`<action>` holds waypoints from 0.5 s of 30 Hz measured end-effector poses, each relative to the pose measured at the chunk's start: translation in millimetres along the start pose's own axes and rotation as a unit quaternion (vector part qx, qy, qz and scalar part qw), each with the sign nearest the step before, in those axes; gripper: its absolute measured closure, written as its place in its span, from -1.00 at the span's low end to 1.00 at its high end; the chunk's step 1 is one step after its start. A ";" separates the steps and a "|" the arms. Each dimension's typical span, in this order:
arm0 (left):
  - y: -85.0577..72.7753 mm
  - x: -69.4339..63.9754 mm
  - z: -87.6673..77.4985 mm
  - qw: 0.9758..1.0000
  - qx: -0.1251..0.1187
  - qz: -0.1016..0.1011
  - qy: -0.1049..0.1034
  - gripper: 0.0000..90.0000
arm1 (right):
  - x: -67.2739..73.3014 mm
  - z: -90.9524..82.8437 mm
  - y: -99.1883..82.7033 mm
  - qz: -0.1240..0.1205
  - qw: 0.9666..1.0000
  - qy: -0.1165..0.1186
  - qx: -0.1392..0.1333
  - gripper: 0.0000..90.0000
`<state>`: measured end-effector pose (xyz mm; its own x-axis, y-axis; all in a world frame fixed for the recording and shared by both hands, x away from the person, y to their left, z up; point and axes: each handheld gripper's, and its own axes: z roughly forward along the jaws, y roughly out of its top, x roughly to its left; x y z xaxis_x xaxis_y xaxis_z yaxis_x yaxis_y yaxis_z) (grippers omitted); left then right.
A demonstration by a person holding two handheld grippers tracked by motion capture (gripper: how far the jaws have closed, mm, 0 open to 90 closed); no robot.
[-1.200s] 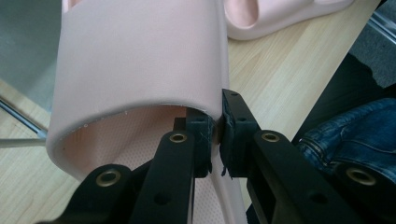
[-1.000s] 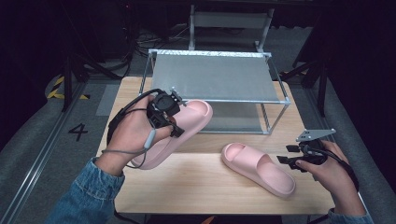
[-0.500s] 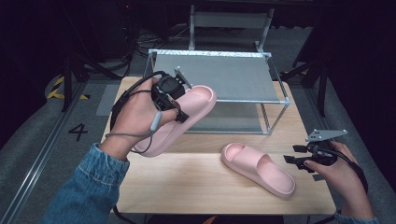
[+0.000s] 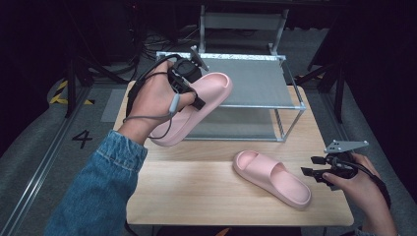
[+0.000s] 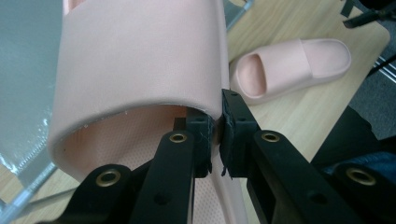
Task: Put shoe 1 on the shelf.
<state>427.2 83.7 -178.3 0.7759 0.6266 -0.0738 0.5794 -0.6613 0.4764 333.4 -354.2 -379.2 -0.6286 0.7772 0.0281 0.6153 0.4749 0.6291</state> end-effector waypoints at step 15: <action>31.7 30.3 24.1 0.998 -0.030 -0.054 0.029 0.83 | -1.7 -7.4 -9.2 0.008 1.000 -0.007 -0.004 -0.11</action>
<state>475.0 71.8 -186.5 0.6926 0.7171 -0.0775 0.6416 -0.5634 0.5204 325.3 -363.0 -379.3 -0.6119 0.7904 0.0283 0.6218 0.4586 0.6348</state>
